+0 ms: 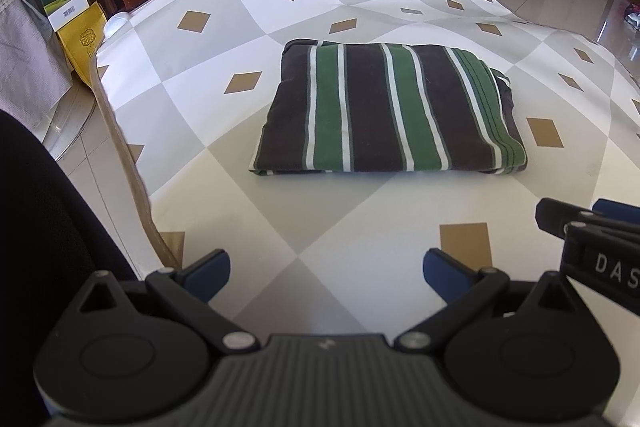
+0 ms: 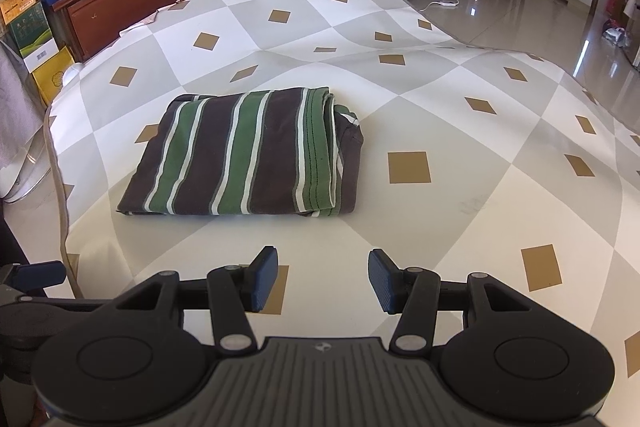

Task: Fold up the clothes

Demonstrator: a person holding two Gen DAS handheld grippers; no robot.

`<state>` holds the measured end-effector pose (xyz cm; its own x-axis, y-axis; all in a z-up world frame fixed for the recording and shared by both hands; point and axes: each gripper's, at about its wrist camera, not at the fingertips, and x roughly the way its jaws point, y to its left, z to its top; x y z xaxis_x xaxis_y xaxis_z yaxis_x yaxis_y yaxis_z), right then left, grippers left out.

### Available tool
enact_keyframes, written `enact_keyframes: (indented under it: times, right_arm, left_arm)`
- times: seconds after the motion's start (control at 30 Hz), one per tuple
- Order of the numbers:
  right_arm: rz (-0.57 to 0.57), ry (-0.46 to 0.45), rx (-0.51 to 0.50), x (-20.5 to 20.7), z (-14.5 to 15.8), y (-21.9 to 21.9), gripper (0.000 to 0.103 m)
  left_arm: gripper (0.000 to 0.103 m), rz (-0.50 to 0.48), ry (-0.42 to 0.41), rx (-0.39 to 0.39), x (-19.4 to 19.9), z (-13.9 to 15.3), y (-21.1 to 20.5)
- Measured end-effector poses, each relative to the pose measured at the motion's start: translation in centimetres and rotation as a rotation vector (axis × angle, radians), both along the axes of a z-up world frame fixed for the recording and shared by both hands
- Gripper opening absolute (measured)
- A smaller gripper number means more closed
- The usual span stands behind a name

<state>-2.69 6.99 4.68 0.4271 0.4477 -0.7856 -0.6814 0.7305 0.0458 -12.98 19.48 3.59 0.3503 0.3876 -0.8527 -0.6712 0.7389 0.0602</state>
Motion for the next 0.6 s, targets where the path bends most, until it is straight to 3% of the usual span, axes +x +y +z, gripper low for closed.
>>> enact_keyframes:
  times: [0.6]
  right_arm:
    - [-0.01, 0.002, 0.027, -0.4, 0.8, -0.6, 0.049]
  left_arm:
    - [0.103, -0.02, -0.033, 0.029, -0.5, 1.1, -0.9]
